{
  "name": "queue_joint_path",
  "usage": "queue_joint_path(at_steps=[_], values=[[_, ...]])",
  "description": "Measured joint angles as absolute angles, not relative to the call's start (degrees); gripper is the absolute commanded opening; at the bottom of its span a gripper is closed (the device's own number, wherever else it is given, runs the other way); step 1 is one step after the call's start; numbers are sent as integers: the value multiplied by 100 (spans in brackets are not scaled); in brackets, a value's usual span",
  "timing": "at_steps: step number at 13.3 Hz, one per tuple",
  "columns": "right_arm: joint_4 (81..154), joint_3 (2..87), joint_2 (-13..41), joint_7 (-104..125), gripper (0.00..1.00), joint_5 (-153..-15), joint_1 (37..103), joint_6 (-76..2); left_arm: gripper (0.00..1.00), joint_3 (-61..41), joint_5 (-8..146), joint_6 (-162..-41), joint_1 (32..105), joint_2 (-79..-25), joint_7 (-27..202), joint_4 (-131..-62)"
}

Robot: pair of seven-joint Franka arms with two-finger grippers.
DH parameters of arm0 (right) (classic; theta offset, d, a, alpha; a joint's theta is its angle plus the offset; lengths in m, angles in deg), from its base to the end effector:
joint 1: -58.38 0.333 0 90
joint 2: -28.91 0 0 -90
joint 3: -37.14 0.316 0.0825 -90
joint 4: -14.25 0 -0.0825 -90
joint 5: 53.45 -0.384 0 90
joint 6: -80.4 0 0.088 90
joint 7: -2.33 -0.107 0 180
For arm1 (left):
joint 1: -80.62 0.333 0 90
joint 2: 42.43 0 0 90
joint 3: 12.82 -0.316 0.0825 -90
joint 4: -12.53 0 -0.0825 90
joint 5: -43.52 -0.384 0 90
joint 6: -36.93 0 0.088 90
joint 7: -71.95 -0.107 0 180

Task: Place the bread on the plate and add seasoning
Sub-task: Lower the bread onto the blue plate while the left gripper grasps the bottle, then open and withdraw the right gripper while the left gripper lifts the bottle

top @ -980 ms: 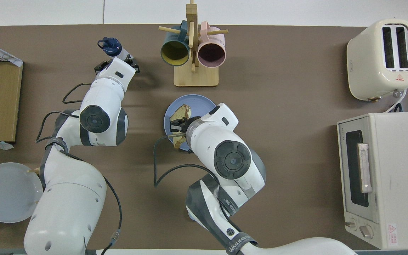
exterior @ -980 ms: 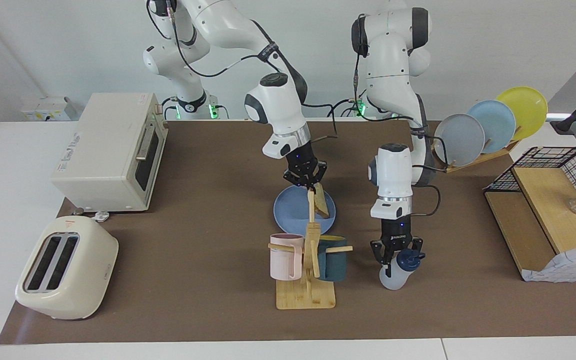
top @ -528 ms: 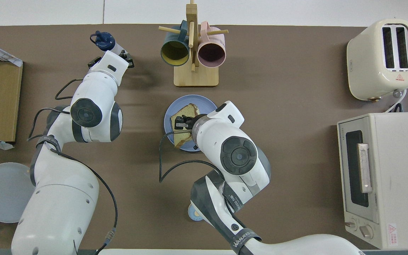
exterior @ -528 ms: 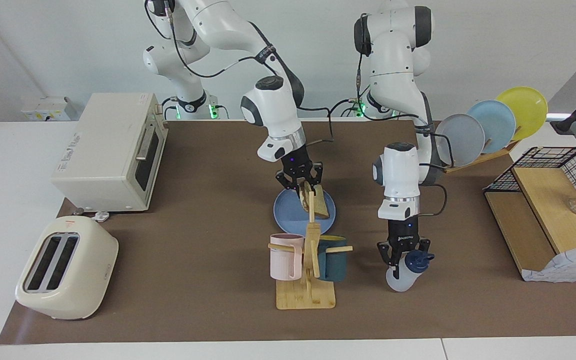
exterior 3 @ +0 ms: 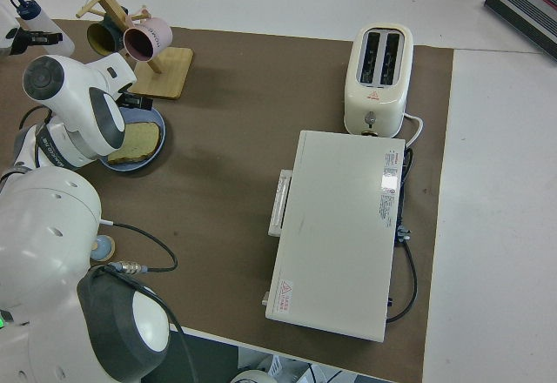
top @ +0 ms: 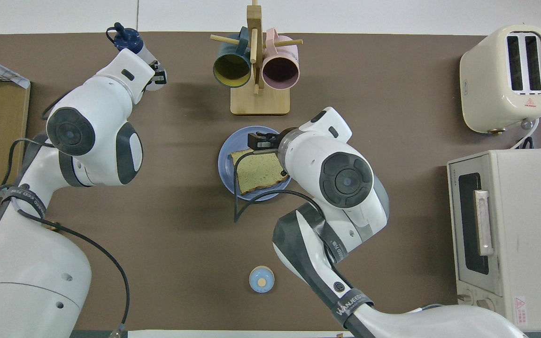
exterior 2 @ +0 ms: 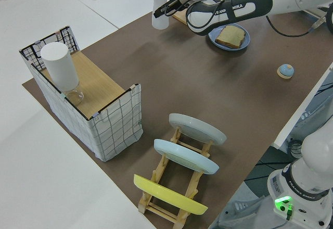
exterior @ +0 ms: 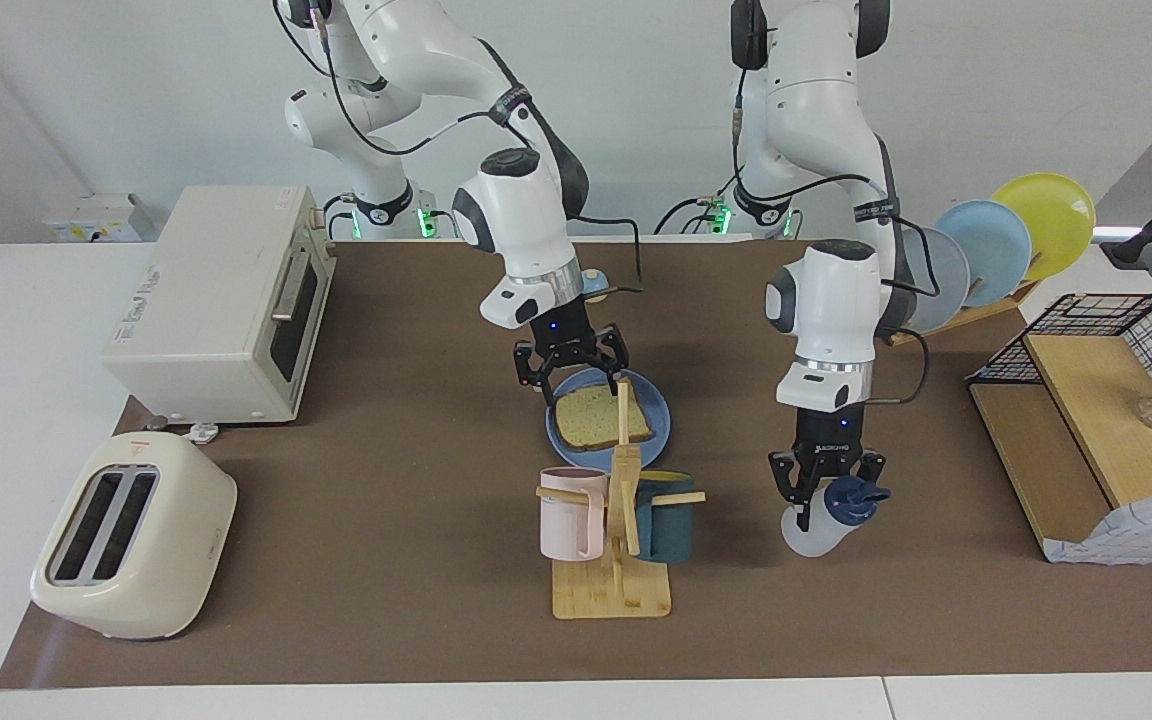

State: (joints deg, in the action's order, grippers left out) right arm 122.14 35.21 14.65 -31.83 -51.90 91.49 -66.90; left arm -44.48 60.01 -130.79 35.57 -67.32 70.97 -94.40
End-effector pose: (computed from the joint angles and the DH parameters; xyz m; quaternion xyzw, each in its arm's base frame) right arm 0.5568 0.3391 0.4251 -0.9758 0.0145 -0.1906 0.1061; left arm 0.6544 -0.1811 0.3955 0.9371 -0.0535 0.3446 0.0164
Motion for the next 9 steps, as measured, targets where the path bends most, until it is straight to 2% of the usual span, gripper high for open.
queue_joint_path(at_steps=[3,7,9], values=[[11584,3514,1516,-3076,100,-5117,8982,-5467,0,-4448,6001,-12202,3556,-6320,6320,-9435],[10640,3506,1539,-2664,100,-5098,8540,-3625,0,-4445,5979,-10467,3553,-5411,5242,-9427],[10392,3504,1587,-2474,100,-5098,8349,-2948,0,-4433,5922,-9646,3540,-4971,4774,-9429]])
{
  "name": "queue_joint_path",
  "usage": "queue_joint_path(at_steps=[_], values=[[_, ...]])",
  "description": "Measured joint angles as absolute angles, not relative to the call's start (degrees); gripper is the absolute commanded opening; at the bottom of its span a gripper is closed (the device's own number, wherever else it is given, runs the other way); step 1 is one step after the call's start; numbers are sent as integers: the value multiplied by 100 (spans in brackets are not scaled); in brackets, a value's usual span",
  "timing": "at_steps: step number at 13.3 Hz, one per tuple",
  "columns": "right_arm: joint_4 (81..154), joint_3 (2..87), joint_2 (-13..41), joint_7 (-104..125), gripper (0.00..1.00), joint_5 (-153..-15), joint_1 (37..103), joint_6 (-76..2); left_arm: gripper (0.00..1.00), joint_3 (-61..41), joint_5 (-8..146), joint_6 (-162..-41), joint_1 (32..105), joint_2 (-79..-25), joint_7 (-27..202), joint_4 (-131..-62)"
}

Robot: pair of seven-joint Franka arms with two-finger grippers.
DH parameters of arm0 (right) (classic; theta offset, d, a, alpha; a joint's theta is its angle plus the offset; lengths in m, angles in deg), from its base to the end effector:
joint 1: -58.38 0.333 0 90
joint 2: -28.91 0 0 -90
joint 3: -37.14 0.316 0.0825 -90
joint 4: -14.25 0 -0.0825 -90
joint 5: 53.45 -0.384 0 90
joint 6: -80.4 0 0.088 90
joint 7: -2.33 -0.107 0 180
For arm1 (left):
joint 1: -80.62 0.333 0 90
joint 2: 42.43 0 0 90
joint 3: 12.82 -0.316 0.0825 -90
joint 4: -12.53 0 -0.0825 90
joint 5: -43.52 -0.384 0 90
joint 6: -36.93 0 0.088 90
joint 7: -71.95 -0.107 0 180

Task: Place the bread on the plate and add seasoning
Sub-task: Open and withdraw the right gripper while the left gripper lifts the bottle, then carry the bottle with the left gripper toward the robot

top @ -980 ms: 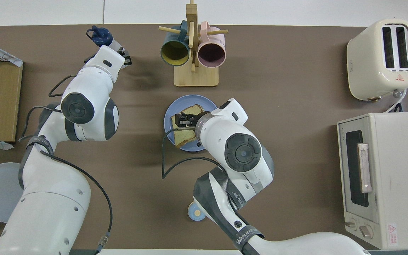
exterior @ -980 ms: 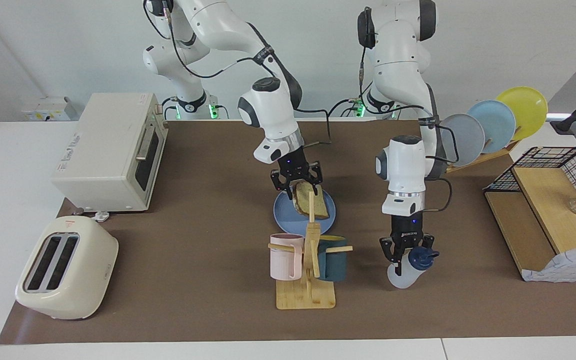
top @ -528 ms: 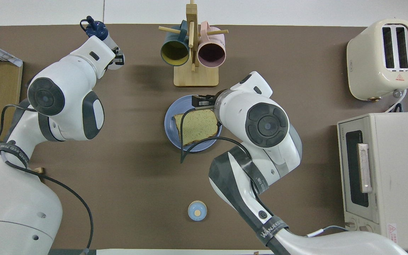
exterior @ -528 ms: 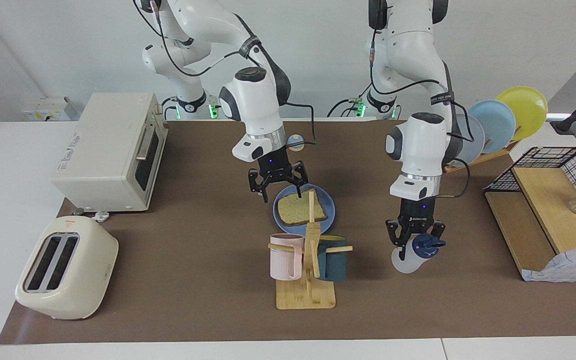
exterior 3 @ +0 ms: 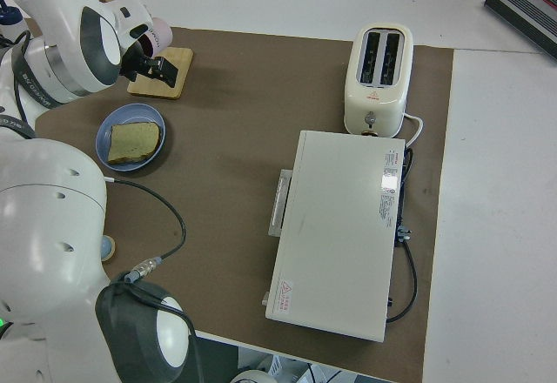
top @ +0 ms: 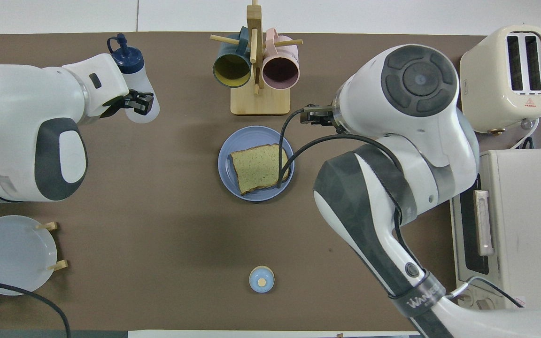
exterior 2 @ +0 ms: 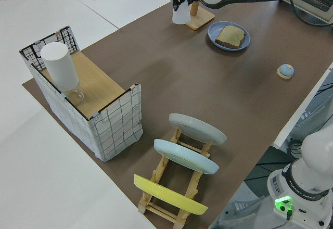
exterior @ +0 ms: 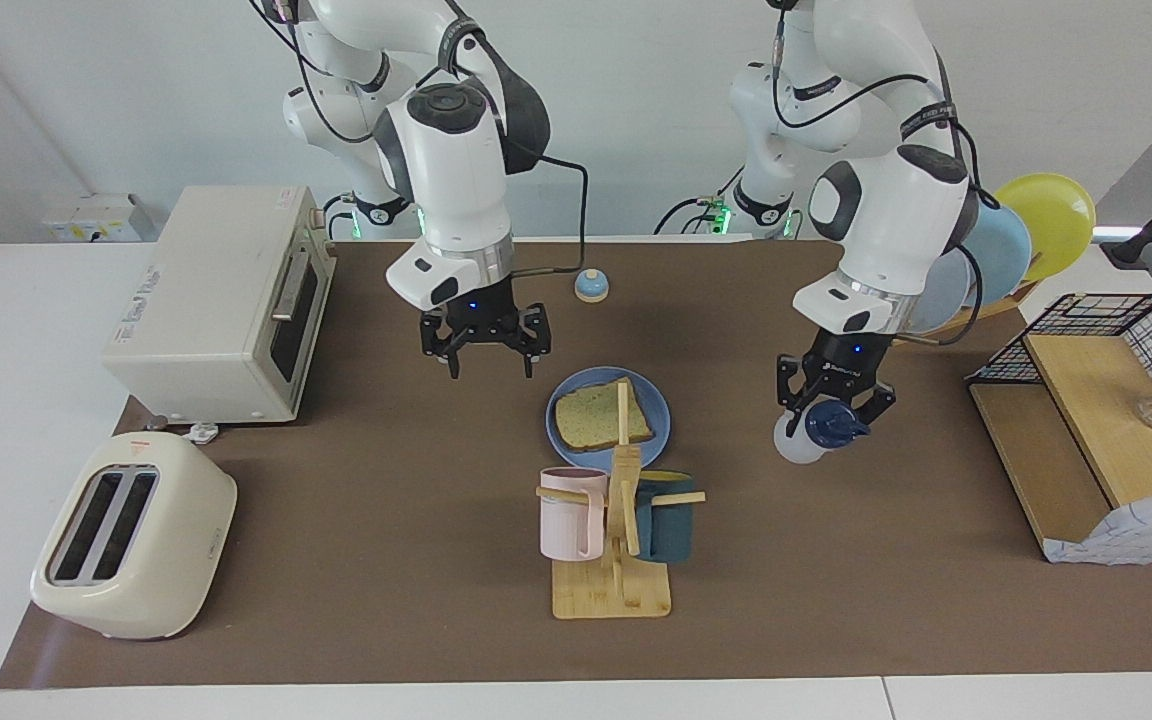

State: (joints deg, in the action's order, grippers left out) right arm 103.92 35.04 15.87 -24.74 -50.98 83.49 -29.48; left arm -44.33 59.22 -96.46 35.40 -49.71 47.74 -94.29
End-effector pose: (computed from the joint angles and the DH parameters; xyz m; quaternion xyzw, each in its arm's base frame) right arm 0.5941 0.2514 0.5232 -0.9973 0.0286 -0.0672 0.0040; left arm 0.5999 -0.1645 0.4941 0.9472 -0.2543 0.1841 0.0657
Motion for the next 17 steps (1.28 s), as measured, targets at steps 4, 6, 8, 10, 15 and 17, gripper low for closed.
queue_joint_path(at_steps=[4,6,8,10,15,17], values=[[10256,3495,1998,-2021,100,-5104,7914,-1802,0,-4314,5874,-8313,3503,-4384,3839,-9450],[10201,3490,2302,-1437,100,-5208,7406,-1216,0,-4268,5873,-7835,3389,-4198,3301,-9528],[10172,3495,2564,-786,100,-5252,6878,-674,0,-4245,5872,-7329,3207,-4008,2753,-9638],[10214,3504,2729,-383,100,-5294,6464,-358,0,-4216,5871,-6952,3062,-3832,2282,-9737],[10511,3506,3043,-334,100,-5298,6399,-250,0,-3801,5864,-6593,3002,-3367,1588,-10150],[10581,3504,3086,-334,100,-5293,6389,-262,0,-3579,5799,-6603,2999,-3087,1588,-10437]])
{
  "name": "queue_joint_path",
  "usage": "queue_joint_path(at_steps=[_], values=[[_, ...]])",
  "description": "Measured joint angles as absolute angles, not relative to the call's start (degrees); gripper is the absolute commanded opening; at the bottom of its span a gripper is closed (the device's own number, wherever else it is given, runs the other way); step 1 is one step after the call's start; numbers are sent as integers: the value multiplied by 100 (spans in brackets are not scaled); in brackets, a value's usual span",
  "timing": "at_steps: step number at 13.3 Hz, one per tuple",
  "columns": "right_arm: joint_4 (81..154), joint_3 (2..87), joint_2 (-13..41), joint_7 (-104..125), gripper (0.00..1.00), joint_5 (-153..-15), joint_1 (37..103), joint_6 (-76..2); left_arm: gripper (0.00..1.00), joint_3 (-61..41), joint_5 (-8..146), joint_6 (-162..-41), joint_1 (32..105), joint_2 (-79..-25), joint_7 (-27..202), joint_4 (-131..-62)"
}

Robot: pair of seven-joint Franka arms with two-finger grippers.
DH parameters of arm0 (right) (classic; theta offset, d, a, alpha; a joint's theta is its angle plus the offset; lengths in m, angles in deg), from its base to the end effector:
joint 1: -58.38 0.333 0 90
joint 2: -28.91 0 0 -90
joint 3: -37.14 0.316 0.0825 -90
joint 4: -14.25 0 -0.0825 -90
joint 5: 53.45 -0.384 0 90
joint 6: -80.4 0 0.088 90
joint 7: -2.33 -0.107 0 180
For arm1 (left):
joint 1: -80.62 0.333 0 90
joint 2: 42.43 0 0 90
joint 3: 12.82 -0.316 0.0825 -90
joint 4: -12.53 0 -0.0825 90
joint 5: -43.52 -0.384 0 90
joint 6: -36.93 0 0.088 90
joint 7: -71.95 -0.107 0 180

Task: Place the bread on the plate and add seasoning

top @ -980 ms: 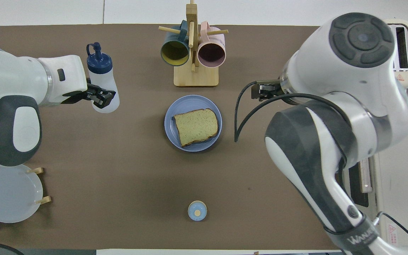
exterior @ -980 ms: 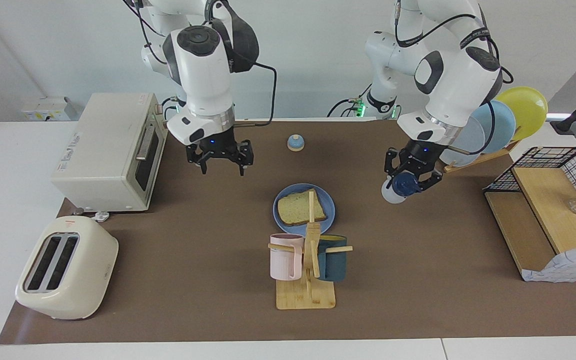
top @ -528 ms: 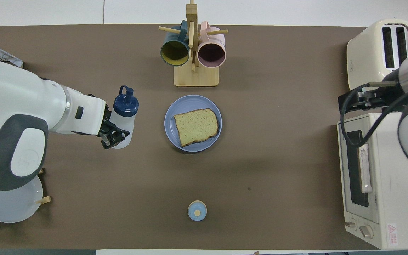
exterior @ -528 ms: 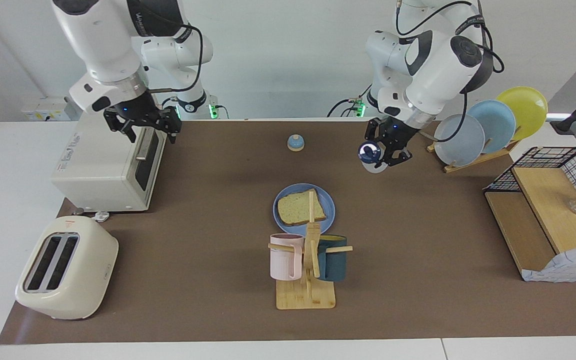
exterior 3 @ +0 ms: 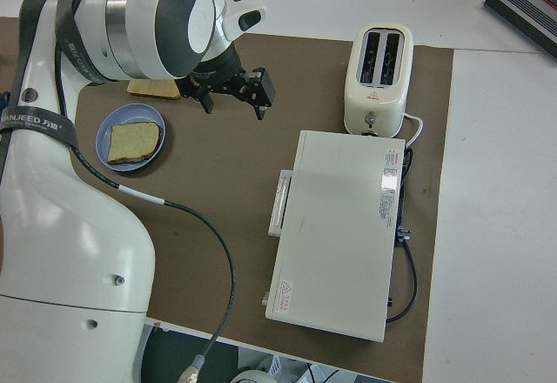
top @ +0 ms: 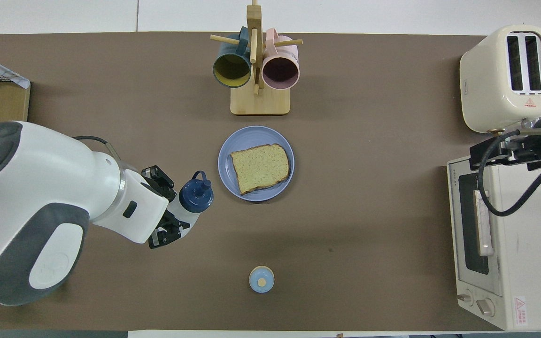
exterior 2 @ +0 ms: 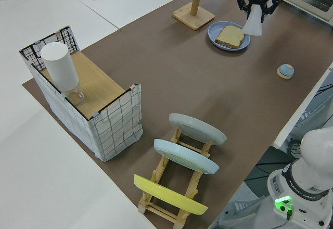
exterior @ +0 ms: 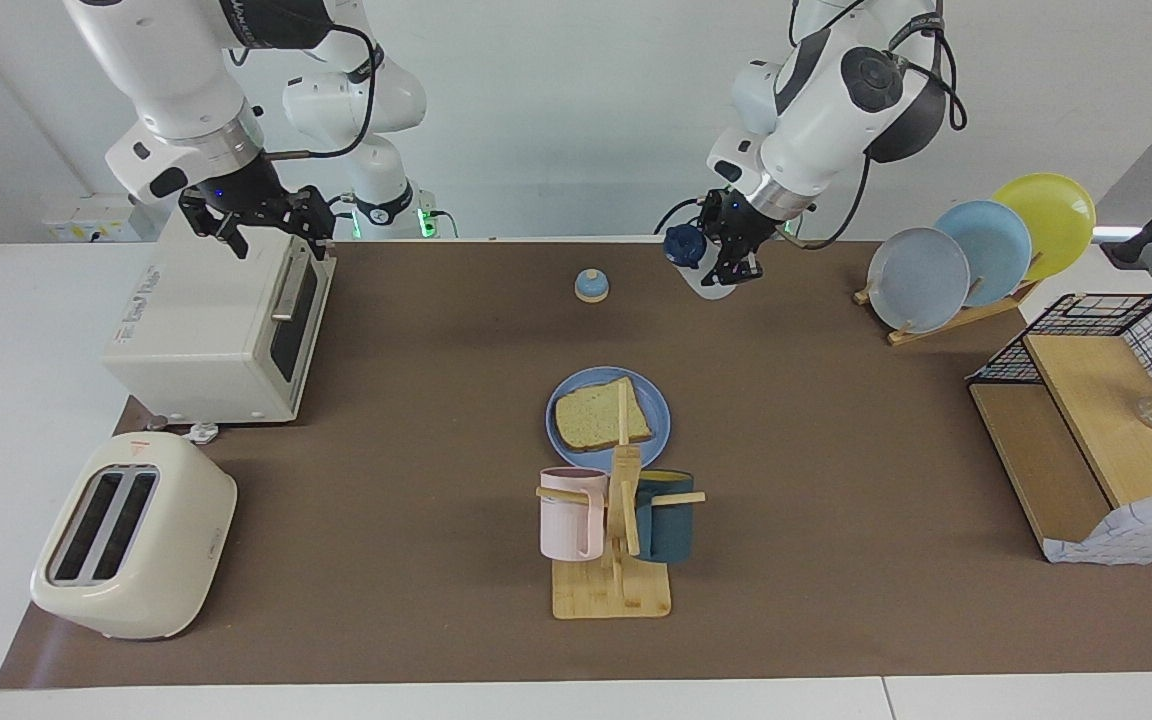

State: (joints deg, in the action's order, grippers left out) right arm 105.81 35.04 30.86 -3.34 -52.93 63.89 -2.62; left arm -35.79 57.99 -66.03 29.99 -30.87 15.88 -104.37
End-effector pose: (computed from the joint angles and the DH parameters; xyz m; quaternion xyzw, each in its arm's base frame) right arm 0.5294 0.0301 0.6203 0.9981 -0.0199 -0.0570 0.0084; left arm 0.4354 -0.2394 0.5225 0.7525 -0.6381 0.0101 0.1630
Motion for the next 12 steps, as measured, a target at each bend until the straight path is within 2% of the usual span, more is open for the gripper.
queue_joint_path(at_steps=[4,12], values=[[10581,3485,3085,-286,100,-5278,6273,-381,0,-3336,5624,-6604,2999,-2809,1576,-10669],[10559,3489,3038,320,100,-5143,6225,-389,0,-3152,5617,-6641,2999,-2797,1643,-10744]])
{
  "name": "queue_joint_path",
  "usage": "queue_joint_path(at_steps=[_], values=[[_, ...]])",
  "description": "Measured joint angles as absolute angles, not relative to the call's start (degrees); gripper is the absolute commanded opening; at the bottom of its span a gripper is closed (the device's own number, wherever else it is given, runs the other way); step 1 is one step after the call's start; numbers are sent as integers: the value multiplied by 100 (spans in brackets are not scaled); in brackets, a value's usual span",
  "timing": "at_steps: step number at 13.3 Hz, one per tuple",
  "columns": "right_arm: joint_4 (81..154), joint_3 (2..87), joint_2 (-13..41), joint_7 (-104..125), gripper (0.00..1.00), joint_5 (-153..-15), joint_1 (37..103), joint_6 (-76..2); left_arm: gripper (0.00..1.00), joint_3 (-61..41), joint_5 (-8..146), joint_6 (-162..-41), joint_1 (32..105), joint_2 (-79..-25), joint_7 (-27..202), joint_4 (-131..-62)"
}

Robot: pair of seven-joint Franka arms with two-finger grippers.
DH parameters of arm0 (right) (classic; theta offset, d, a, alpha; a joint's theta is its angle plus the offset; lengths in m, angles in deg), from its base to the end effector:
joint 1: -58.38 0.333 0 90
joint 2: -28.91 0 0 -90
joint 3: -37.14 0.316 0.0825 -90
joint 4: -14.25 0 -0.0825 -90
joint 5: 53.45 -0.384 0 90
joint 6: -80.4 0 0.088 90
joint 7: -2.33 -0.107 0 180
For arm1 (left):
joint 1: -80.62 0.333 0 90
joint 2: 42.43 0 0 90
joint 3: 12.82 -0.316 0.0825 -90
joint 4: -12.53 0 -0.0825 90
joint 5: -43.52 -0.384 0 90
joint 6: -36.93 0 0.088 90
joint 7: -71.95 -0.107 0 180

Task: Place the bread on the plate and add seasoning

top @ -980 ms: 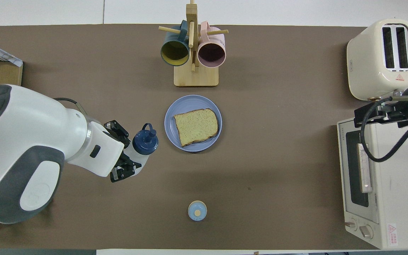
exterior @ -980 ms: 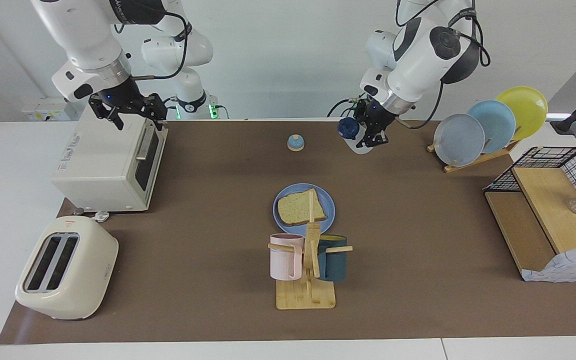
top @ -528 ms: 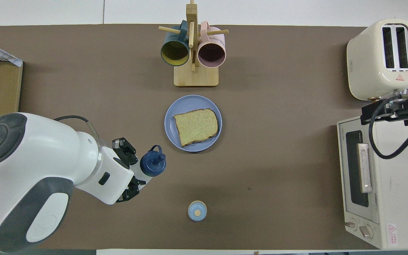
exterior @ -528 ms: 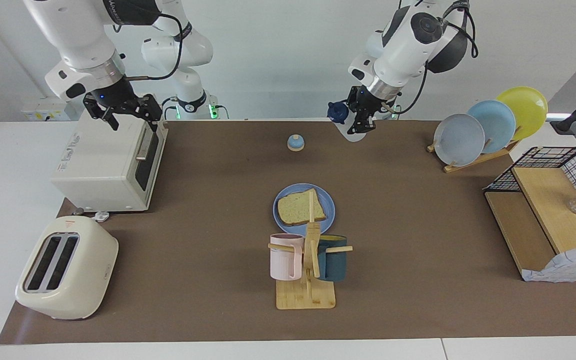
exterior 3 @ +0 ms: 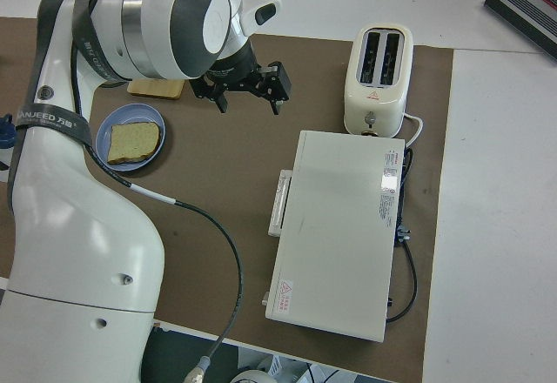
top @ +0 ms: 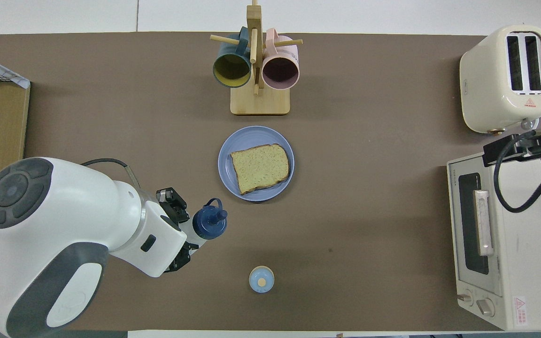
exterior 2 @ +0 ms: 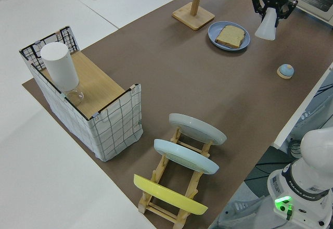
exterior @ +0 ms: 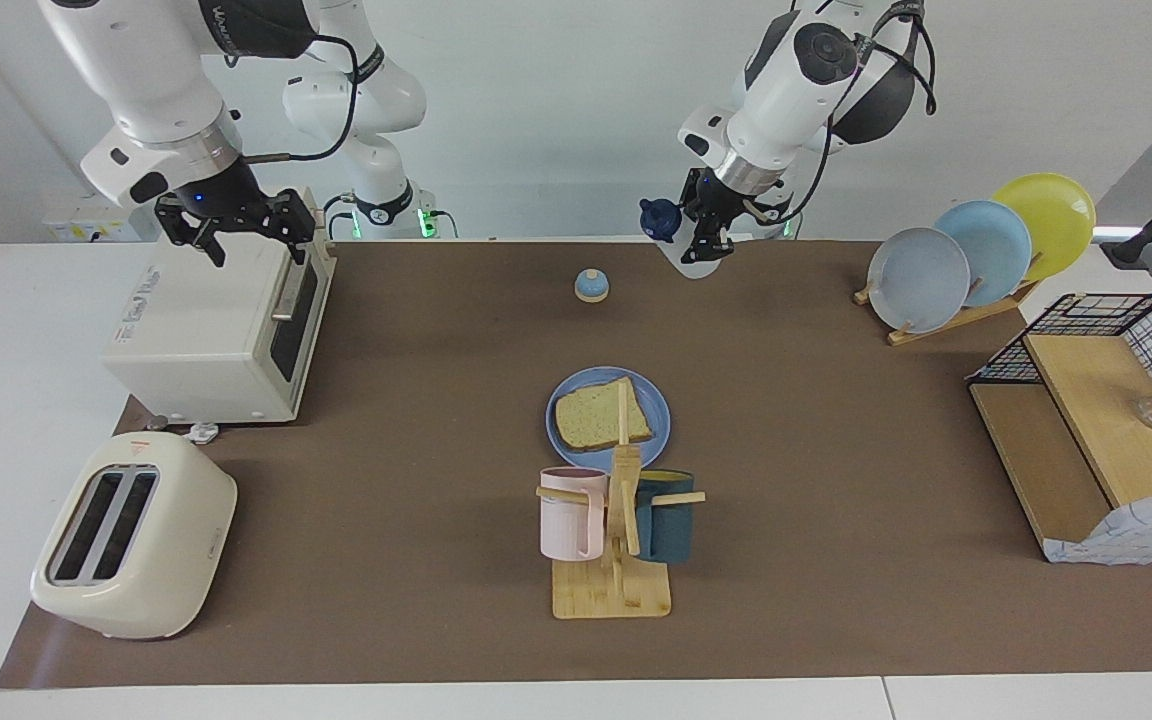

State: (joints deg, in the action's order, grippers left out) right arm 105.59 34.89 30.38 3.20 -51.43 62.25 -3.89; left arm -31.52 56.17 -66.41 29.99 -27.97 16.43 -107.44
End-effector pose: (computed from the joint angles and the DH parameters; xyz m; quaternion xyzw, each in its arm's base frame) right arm 0.5353 0.0108 0.6194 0.9985 0.0208 -0.0486 0.0174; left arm 0.4032 -0.2604 0.5228 0.7299 -0.6672 0.0034 0.1485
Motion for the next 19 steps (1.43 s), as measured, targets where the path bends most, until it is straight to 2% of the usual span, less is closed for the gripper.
queue_joint_path(at_steps=[2,5,8,9,12,14,16,19], values=[[10559,3489,3036,302,100,-5200,6220,-389,0,-3152,5617,-6645,2999,-2797,1643,-10744],[10556,3587,3012,-299,100,-6187,6189,-264,0,-3153,5616,-6650,2999,-2797,1646,-10744],[10495,4313,3015,-1617,100,-7381,6154,-99,0,-3156,5616,-6655,3000,-2797,1650,-10744],[10478,4652,3015,-2022,100,-7686,6147,-326,0,-3157,5616,-6657,3000,-2797,1655,-10744],[10472,5975,3010,-3614,100,-7889,6150,-1755,0,-3157,5616,-6659,3000,-2796,1665,-10744],[10478,6663,3010,-4338,77,-7888,6163,-2192,0,-3157,5616,-6660,3000,-2796,1667,-10746],[10495,6983,3011,-4480,58,-7887,6156,-2355,0,-3157,5616,-6660,3000,-2796,1668,-10749],[10662,7209,2991,-4482,39,-7766,6148,-2733,0,-3157,5616,-6667,3000,-2796,1671,-10751]])
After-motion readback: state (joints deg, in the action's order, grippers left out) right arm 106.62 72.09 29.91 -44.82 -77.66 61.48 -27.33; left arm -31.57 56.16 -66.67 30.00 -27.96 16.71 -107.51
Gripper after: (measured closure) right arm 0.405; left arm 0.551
